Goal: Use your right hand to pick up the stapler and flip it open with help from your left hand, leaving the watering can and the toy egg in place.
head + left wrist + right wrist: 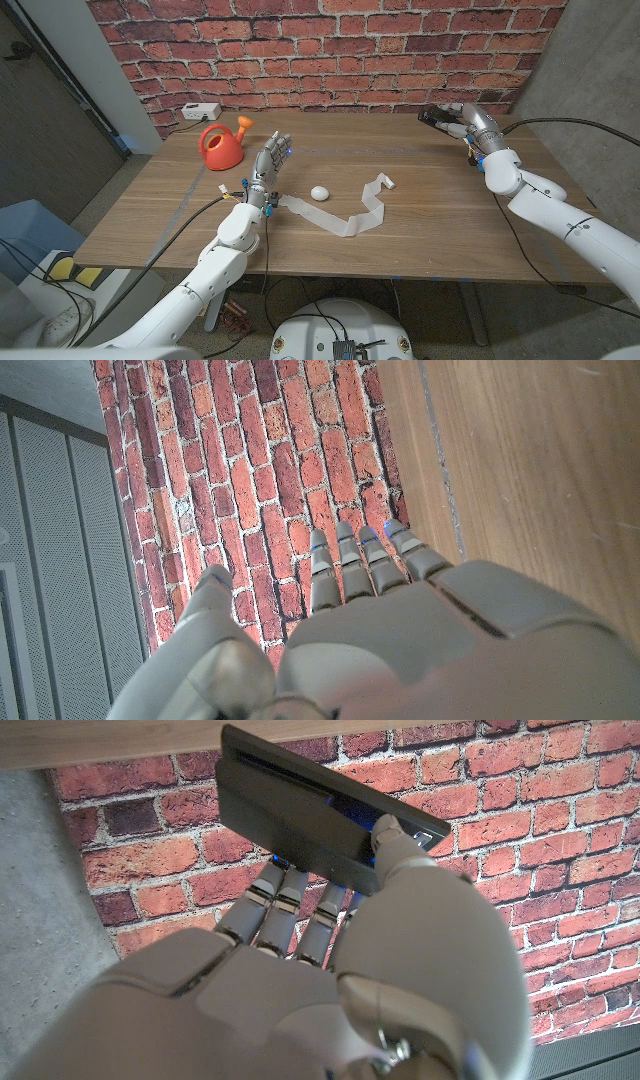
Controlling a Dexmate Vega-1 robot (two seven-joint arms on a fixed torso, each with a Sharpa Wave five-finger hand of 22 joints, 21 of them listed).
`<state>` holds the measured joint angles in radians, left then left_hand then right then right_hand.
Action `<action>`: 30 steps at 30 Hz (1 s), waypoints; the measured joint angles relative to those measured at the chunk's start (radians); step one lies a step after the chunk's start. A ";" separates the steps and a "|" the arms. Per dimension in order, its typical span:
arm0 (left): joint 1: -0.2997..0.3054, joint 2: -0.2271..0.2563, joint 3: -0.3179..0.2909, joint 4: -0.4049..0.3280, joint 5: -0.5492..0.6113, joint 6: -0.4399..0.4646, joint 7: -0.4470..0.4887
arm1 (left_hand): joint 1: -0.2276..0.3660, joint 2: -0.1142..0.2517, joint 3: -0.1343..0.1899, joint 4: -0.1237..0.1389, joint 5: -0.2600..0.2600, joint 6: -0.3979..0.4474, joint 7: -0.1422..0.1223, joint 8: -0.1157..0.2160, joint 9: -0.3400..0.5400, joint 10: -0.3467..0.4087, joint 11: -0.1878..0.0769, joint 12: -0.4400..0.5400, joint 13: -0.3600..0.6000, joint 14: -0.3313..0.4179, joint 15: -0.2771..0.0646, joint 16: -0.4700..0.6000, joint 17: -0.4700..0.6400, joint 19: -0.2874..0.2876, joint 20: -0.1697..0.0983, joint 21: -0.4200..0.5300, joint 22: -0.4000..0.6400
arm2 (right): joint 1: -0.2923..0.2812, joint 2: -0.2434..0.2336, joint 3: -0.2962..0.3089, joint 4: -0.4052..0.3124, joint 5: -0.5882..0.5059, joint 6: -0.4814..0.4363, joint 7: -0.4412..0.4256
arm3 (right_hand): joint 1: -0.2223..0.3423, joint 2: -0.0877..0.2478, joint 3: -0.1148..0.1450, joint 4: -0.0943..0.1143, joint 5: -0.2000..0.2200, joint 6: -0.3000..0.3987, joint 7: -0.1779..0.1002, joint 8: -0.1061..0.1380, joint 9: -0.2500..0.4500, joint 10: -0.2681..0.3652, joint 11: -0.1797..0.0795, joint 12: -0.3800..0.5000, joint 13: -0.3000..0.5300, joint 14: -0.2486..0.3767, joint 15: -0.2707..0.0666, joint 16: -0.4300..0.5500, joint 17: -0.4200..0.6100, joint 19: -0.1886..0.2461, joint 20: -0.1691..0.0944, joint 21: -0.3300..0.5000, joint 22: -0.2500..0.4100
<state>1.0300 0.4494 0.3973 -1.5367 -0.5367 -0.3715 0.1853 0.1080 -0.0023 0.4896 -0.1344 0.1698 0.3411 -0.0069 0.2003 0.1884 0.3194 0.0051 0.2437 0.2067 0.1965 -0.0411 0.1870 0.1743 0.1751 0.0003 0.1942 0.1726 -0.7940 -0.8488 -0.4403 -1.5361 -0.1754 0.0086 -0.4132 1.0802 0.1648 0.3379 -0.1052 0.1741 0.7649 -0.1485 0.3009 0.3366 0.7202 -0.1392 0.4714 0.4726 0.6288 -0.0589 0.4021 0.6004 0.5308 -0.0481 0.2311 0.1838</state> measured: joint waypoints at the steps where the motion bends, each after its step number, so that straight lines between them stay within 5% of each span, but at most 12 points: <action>1: 0.000 0.000 0.000 0.000 -0.001 -0.001 -0.001 | 0.000 0.000 0.000 0.000 0.000 0.000 0.000 0.000 0.000 0.000 0.000 0.000 0.000 0.000 0.000 0.000 0.000 0.000 0.000 0.000 0.000 | -0.002 0.001 0.001 -0.001 0.000 0.000 0.000 | 0.000 0.000 0.000 0.000 0.000 0.000 0.000 0.000 0.000 0.000 0.000 0.000 0.000 0.000 0.000 -0.004 0.000 0.000 0.000 0.000 0.000; 30: -0.016 0.003 0.009 0.006 0.003 0.010 -0.016 | 0.000 0.000 0.000 0.000 0.000 0.000 0.000 0.000 0.000 0.000 0.000 -0.004 0.000 0.000 0.000 0.000 0.000 -0.004 0.004 0.000 0.000 | -0.036 0.036 0.037 0.006 0.061 0.063 -0.012 | 0.000 0.000 0.004 -0.004 0.000 0.004 0.004 -0.011 0.003 0.000 0.000 0.000 0.000 0.000 0.000 -0.006 0.015 -0.008 0.000 0.000 0.000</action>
<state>1.0141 0.4522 0.4066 -1.5306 -0.5338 -0.3618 0.1691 0.1080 -0.0023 0.4896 -0.1344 0.1698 0.3411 -0.0069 0.2003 0.1884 0.3193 0.0051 0.2400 0.2067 0.1965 -0.0411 0.1870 0.1743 0.1714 0.0039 0.1942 0.1726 -0.8298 -0.8132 -0.4028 -1.5304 -0.1141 0.0717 -0.4255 1.0802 0.1648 0.3421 -0.1095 0.1745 0.7687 -0.1448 0.2895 0.3398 0.7202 -0.1392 0.4714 0.4726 0.6286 -0.0587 0.3965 0.6150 0.5230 -0.0481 0.2311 0.1838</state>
